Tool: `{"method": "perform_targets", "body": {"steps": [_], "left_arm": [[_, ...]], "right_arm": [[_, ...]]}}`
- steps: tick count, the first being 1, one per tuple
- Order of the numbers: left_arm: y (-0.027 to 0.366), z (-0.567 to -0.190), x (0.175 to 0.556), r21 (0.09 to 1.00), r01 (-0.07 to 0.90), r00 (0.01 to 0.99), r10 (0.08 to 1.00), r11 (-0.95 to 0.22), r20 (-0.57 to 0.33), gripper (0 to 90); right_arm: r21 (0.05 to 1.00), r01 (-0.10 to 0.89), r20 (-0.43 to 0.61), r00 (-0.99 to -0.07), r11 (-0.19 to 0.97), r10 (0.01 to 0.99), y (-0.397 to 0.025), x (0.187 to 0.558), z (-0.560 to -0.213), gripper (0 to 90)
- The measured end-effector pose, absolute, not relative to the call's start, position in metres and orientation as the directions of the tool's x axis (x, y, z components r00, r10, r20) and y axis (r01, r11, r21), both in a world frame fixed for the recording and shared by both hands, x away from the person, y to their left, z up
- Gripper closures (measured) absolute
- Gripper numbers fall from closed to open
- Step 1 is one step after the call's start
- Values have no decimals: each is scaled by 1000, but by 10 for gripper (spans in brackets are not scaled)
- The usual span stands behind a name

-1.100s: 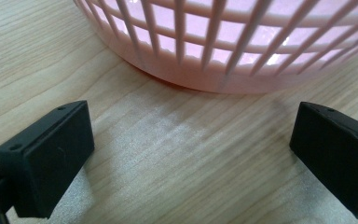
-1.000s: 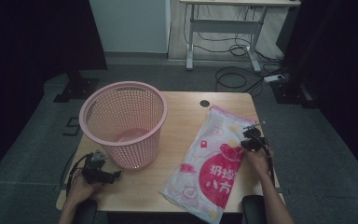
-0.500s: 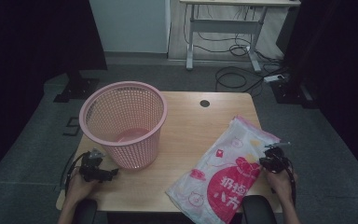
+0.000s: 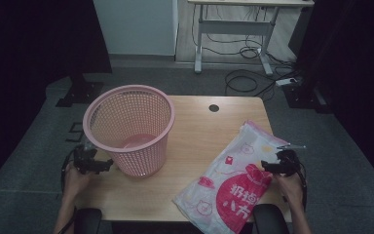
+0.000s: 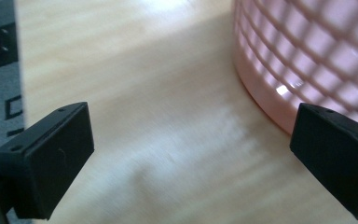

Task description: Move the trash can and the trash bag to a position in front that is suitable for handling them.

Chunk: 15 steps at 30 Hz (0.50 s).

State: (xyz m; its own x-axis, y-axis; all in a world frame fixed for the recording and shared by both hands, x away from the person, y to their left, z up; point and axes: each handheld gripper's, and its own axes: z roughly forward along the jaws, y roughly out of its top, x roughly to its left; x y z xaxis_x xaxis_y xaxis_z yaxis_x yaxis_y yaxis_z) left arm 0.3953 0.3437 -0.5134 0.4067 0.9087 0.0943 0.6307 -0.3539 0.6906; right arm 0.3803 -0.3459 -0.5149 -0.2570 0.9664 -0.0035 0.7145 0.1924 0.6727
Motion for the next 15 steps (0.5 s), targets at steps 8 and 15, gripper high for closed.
{"method": "perform_targets", "body": {"steps": [8,15], "left_arm": [[355,-485,418,768,566,365,927,-298,90,0],[347,-472,432,777,542,387,916,-319,107,0]], "right_arm": [[691,681,-28,-309,242,951,-332,386,-505,117],[710,649,-45,-344,273,938,-316,394,-494,33]]}}
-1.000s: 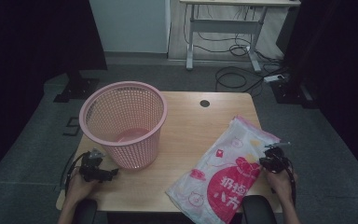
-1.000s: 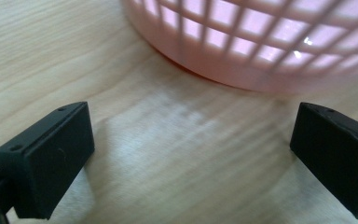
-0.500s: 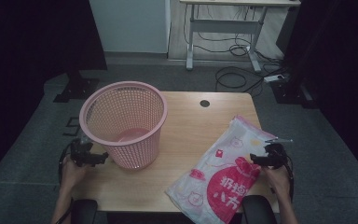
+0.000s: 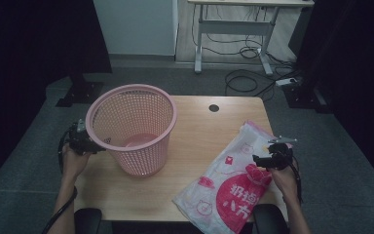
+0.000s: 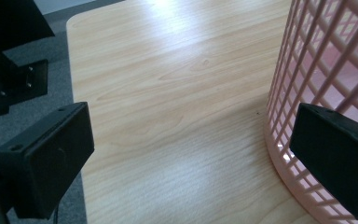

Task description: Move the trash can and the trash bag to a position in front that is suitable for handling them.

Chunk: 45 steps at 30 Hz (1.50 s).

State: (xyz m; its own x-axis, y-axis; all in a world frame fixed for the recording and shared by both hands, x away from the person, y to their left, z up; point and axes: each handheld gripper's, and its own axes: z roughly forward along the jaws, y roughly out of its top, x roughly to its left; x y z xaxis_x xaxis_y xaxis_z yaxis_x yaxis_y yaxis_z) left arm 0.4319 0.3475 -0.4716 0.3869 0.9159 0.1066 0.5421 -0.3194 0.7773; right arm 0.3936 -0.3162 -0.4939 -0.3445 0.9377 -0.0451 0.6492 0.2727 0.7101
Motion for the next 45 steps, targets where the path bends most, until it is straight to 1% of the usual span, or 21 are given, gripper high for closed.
{"method": "perform_targets", "body": {"steps": [4,11,13,15,16,19,20,23,24,25,29,34,35,36,40,41,45], "left_arm": [[338,-471,434,774,535,404,907,-339,117,0],[311,-471,441,775,516,457,883,-364,110,0],[295,-471,444,783,504,482,871,-365,95,0],[283,-470,446,781,495,500,860,-380,101,0],[283,-470,446,781,495,500,860,-380,101,0],[260,-470,449,779,475,541,834,-409,108,0],[260,-470,449,779,475,541,834,-409,108,0],[238,-470,453,777,458,581,807,-432,106,0],[238,-470,453,777,458,581,807,-432,106,0],[228,-469,455,775,451,597,795,-442,107,0],[212,-470,457,780,439,619,779,-446,98,0],[202,-470,457,783,430,635,767,-449,91,0],[202,-470,457,780,432,630,770,-453,99,0],[202,-470,457,780,432,630,770,-453,99,0],[209,-469,454,797,453,630,776,-399,30,0],[211,-468,452,795,458,634,773,-397,21,0],[218,-467,441,793,457,640,768,-403,21,0]], "right_arm": [[716,639,-47,-360,282,932,-309,397,-489,32],[730,616,-47,-389,297,920,-289,405,-480,22],[736,602,-50,-408,310,912,-278,409,-475,17],[744,589,-50,-422,315,905,-270,412,-472,16],[744,589,-50,-422,315,905,-270,412,-472,16],[755,565,-55,-452,333,890,-252,419,-467,13],[755,565,-55,-452,333,890,-252,419,-467,13],[761,549,-55,-475,345,878,-236,426,-465,10],[761,549,-55,-475,345,878,-236,426,-465,10],[762,544,-53,-488,351,871,-229,429,-465,9],[767,535,-41,-511,355,858,-215,434,-465,6],[780,519,-20,-535,348,844,-203,434,-465,8],[776,515,-44,-531,364,846,-200,434,-465,13],[776,515,-44,-531,364,846,-200,434,-465,13],[774,527,-27,-527,351,850,-202,435,-467,0],[765,526,-42,-535,372,844,-204,434,-467,0],[749,539,-50,-534,385,844,-211,430,-467,0]]}}
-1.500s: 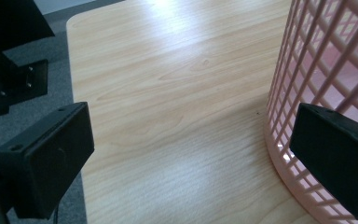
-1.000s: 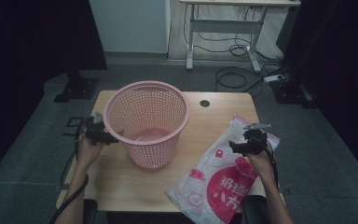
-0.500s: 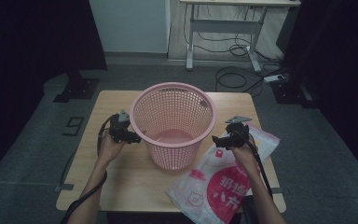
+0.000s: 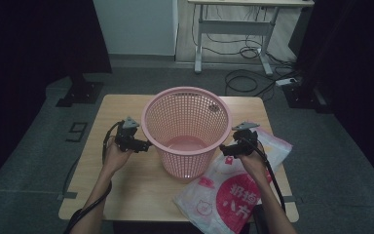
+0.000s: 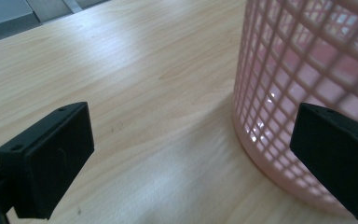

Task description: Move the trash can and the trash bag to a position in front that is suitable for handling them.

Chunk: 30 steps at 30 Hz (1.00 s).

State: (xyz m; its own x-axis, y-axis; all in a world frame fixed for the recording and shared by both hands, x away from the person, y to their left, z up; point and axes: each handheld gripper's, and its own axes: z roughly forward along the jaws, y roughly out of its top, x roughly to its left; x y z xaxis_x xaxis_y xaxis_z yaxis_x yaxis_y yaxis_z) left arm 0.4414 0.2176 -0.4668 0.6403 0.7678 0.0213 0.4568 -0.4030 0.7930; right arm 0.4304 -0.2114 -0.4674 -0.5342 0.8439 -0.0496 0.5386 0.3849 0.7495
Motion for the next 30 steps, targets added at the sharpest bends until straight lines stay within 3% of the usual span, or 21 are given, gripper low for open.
{"method": "perform_targets", "body": {"steps": [9,16,30], "left_arm": [[238,-483,416,770,474,626,778,-427,46,0],[250,-509,394,749,519,614,790,-412,9,0],[255,-539,384,687,570,618,786,-451,3,0]], "right_arm": [[747,565,-37,-491,350,871,-241,417,-480,0],[730,612,15,-459,304,888,-263,407,-503,0],[660,670,48,-491,341,870,-265,398,-549,0]]}}
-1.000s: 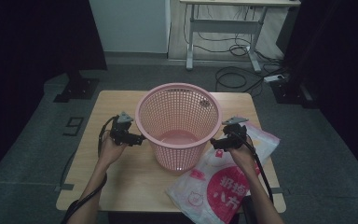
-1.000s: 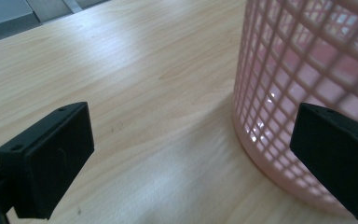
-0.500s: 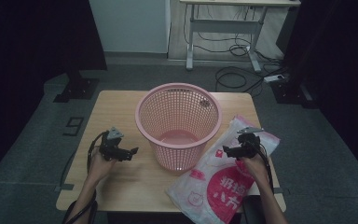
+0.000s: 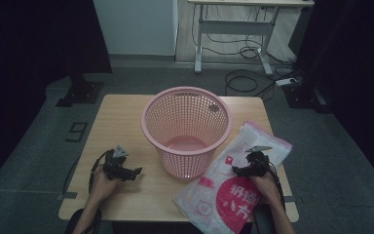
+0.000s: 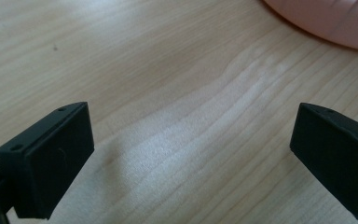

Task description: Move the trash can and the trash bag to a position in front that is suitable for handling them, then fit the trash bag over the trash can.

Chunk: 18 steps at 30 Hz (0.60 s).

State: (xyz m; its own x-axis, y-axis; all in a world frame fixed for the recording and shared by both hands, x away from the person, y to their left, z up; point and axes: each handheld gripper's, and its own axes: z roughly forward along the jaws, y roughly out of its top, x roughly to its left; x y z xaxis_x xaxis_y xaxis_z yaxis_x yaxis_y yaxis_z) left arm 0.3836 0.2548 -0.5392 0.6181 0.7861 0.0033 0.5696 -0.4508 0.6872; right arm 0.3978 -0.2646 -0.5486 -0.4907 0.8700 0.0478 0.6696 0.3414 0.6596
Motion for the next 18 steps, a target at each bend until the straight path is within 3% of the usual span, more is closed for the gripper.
{"method": "perform_targets", "body": {"steps": [18], "left_arm": [[251,-548,385,662,586,628,778,-468,-6,0]], "right_arm": [[719,608,4,-487,336,873,-264,391,-558,0]]}}
